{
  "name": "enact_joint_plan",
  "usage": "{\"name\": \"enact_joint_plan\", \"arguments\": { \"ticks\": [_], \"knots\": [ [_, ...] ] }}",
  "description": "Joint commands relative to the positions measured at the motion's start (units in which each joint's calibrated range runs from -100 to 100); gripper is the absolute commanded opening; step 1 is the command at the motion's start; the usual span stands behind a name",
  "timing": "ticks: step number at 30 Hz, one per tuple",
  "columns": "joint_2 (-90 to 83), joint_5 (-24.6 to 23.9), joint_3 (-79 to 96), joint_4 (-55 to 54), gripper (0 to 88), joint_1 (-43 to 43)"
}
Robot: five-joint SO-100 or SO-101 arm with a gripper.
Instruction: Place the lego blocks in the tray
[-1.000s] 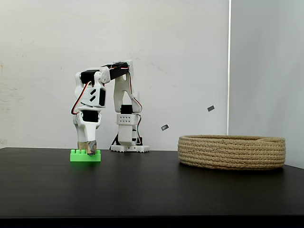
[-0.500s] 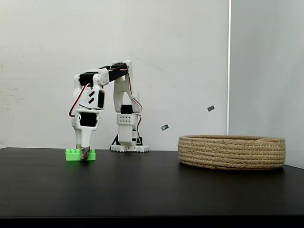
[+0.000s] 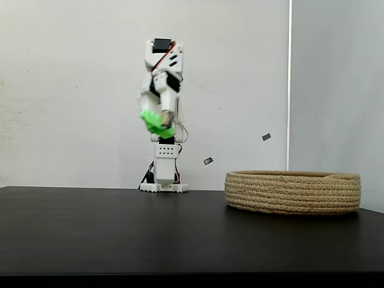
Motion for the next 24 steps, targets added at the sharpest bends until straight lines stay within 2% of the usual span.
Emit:
{"name": "enact_joint_plan", "arguments": {
  "ticks": [1, 6, 11, 14, 15, 19, 24],
  "knots": [
    [-9.4, 0.7, -1.6, -3.8, 0.0, -11.1],
    [-11.5, 2.5, 5.7, -10.5, 0.0, -21.0],
    [-12.0, 5.3, 15.0, -20.7, 0.7, -25.9],
    [-12.2, 7.4, 20.0, -25.6, 31.6, -27.3],
    [-12.4, 7.6, 21.1, -27.0, 35.2, -27.5],
    [-13.2, 8.0, 23.3, -28.6, 38.8, -27.7],
    [-15.5, 8.4, 23.4, -26.7, 36.7, -25.7]
  ]
}}
